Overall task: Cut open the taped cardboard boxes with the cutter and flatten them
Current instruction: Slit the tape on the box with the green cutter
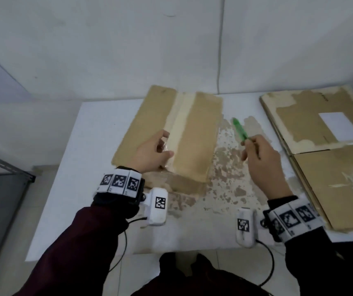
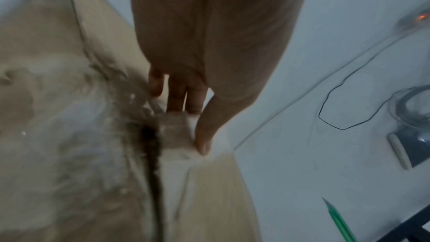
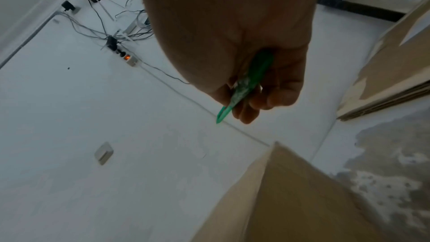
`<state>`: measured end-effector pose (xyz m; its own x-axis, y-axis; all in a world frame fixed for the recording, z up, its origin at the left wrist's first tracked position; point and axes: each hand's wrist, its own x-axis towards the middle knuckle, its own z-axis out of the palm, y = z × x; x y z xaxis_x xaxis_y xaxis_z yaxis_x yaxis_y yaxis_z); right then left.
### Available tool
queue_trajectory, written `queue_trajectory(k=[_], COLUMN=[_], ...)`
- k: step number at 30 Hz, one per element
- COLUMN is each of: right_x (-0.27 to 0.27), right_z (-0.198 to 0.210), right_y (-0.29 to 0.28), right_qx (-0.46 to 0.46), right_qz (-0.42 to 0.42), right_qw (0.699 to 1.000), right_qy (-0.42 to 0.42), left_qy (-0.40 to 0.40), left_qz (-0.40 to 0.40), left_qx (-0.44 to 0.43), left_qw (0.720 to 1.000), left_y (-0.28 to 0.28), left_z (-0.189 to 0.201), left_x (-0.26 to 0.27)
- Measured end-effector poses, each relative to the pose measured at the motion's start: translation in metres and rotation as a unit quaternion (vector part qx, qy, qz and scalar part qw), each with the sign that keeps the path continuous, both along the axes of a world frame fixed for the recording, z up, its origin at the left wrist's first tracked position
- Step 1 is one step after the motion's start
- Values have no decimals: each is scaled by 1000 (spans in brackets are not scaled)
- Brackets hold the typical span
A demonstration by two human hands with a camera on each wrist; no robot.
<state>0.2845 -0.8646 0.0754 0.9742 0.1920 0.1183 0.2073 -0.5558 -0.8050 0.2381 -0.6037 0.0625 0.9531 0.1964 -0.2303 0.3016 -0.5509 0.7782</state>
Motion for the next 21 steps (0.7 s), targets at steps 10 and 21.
queue_trajectory(k=[10,21], right_x=[28,-45], right_z=[-16,-37], right_y=[-6,25], right_qx=[-15,250], right_qz=[-53,38], right_qw=[993,914], right_qy=[102,317], left_qy=[55,-82], left_qz=[-54,-65], left_qx=[354,292], left_qw=[932,951], left_y=[13,-71], left_z=[33,-11], left_x=[10,-3])
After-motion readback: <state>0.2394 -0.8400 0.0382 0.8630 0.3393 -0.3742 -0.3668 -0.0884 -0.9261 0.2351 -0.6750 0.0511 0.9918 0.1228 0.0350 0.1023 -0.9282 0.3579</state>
